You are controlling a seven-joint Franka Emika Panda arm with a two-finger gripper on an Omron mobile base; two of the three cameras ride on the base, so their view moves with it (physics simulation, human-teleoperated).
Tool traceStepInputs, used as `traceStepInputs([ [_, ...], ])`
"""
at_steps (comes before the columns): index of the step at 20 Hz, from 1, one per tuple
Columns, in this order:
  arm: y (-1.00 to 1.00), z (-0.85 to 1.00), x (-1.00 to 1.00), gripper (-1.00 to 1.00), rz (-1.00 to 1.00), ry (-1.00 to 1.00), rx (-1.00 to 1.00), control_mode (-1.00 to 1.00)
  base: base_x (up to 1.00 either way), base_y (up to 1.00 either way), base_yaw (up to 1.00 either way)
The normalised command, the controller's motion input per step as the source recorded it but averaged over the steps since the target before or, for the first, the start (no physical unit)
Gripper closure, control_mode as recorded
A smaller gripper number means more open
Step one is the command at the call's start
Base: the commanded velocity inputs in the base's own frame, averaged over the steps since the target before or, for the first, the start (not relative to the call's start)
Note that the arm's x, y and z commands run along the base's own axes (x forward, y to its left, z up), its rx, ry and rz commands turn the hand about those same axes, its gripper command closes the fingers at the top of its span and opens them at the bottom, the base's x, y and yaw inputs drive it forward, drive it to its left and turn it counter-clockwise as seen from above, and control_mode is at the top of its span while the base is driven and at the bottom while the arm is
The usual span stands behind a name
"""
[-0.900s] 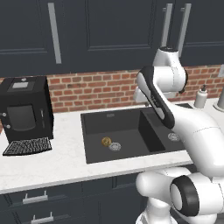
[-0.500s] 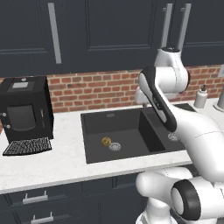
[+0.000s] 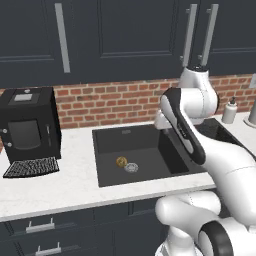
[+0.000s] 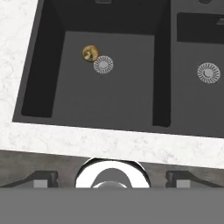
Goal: Pick the onion from the sink and place it in the bowl. Then pick the bowl and place it in the microwave. Then close the microwave door and press the start button.
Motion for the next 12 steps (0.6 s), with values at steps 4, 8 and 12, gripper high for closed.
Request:
traceStepInputs([
  [4,0.25,-0.74,0.0,-1.0,0.0,0.0,0.0,-1.0,0.0,0.0,0.0],
  [8,0.17,-0.48,0.06,-1.0,0.0,0.0,0.0,-1.0,0.0,0.0,0.0],
  [12,0.03,-0.35,0.29,-1.0,0.0,0.0,0.0,-1.0,0.0,0.0,0.0],
])
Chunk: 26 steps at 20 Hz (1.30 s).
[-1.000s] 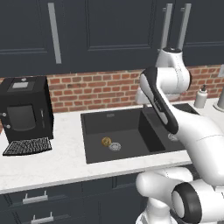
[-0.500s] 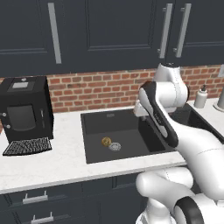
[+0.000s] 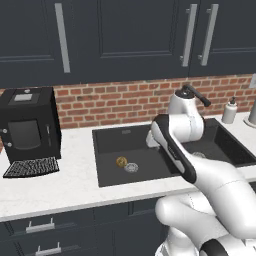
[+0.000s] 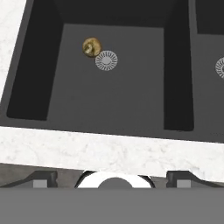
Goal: Pick the onion from the sink and place it in the bowl. Then pick the bowl and place it in the microwave. Then close the microwave door and press the start button.
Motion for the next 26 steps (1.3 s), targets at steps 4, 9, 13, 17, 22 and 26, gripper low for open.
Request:
traceStepInputs([
  [4,0.25,-0.48,0.41,-1.0,0.0,-0.01,0.06,-1.0,0.0,0.0,0.0],
  [9,0.49,-0.52,0.58,-1.0,-0.02,0.0,0.09,-1.0,0.0,0.0,0.0],
  [13,0.44,-0.37,0.61,-1.0,0.0,0.0,0.0,-1.0,0.0,0.0,0.0],
  [17,0.32,-0.24,0.61,-1.0,0.0,0.01,0.0,-1.0,0.0,0.0,0.0],
  [22,0.13,-0.23,0.63,-1.0,0.0,0.02,0.0,-1.0,0.0,0.0,0.0],
  [26,0.0,-0.21,0.59,-1.0,0.0,0.04,0.0,-1.0,0.0,0.0,0.0],
])
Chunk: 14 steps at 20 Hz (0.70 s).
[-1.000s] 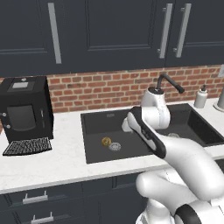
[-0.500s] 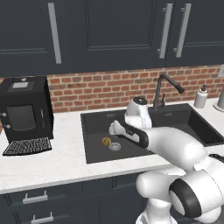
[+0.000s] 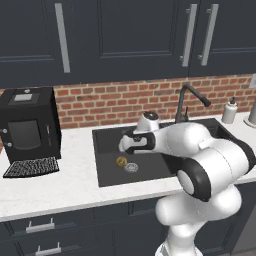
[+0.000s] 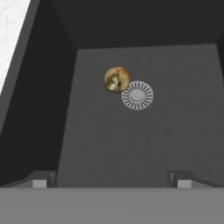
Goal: Pick the onion from the sink and place it in the bowl. Then pick the bowl and place it in the microwave. Then close the microwave door and press the start button.
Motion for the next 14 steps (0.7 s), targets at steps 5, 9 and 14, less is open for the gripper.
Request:
traceStepInputs([
  [5,0.0,-0.1,0.28,-1.0,0.0,0.08,0.0,-1.0,0.0,0.0,0.0],
  [9,0.0,-0.18,0.08,-1.0,0.0,0.03,0.0,-1.0,0.0,0.0,0.0],
  [14,0.0,-0.42,0.39,-1.0,0.0,0.0,0.0,-1.0,0.0,0.0,0.0],
])
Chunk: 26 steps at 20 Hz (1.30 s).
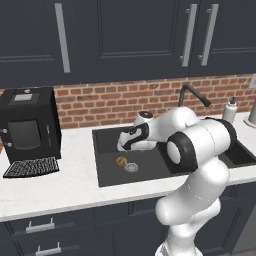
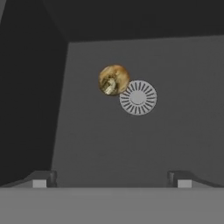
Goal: Pick the onion from the sink and place it in the bowl. Then pick the bowl and place it in the microwave. Then close the microwave door and press the start button.
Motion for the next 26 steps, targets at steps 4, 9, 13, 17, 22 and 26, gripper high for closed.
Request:
traceStepInputs([
  [4,0.0,-0.41,0.41,-1.0,0.0,0.0,0.0,-1.0,0.0,0.0,0.0],
  [9,0.0,-0.35,0.36,-1.0,0.0,0.0,0.0,-1.0,0.0,0.0,0.0],
  [13,0.01,-0.35,0.38,-1.0,0.0,0.01,0.0,-1.0,0.0,0.0,0.0],
  [17,0.13,-0.34,0.38,-1.0,0.0,0.01,0.0,-1.0,0.0,0.0,0.0],
  [22,0.14,-0.29,0.35,-1.0,0.0,0.0,0.0,-1.0,0.0,0.0,0.0],
  [26,0.08,-0.28,0.28,-1.0,0.0,0.0,0.0,-1.0,0.0,0.0,0.0],
])
